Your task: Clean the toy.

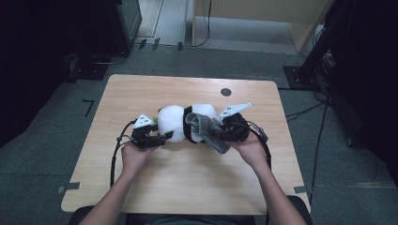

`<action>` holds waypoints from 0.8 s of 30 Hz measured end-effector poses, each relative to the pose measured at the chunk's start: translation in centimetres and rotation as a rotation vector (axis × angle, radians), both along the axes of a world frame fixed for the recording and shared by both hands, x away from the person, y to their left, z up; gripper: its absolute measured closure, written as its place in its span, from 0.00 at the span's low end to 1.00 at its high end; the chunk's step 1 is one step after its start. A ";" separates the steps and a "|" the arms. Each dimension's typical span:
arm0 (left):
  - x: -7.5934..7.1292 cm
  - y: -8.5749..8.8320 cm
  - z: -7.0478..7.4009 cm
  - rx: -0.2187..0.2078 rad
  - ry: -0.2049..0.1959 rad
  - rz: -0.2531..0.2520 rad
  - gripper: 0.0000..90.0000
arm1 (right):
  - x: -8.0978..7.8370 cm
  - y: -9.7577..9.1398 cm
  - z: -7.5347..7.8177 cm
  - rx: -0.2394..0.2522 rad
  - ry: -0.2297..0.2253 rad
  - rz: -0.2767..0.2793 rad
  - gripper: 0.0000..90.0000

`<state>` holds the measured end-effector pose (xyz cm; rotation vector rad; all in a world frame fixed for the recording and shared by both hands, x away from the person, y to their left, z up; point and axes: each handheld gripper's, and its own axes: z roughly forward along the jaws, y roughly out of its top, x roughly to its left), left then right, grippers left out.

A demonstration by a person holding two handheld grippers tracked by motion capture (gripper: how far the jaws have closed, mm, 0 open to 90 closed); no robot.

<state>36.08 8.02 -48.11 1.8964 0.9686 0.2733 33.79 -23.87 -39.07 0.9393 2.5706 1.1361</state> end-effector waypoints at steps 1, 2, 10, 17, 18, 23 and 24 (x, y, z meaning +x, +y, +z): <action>0.0 0.0 0.0 0.001 0.000 0.000 0.38 | 0.0 0.5 0.2 0.000 -0.001 0.011 0.84; 0.0 0.0 0.0 0.001 0.000 0.000 0.38 | 0.0 1.0 0.3 0.001 -0.001 0.022 0.84; 0.0 0.0 0.0 -0.003 0.000 -0.001 0.38 | 1.1 5.6 0.4 -0.029 0.013 0.092 0.84; 0.0 0.0 0.0 -0.004 -0.002 -0.001 0.38 | 2.6 9.5 -0.4 -0.058 0.039 0.125 0.84; 0.0 0.0 0.0 -0.004 -0.002 0.000 0.38 | 2.8 10.0 -0.5 -0.058 0.047 0.128 0.84; 0.0 0.0 0.0 -0.002 -0.001 0.001 0.38 | 3.6 11.6 -1.8 -0.075 0.070 0.137 0.84; 0.0 0.0 0.0 -0.001 -0.001 0.001 0.38 | 3.8 11.6 -2.1 -0.071 0.075 0.136 0.84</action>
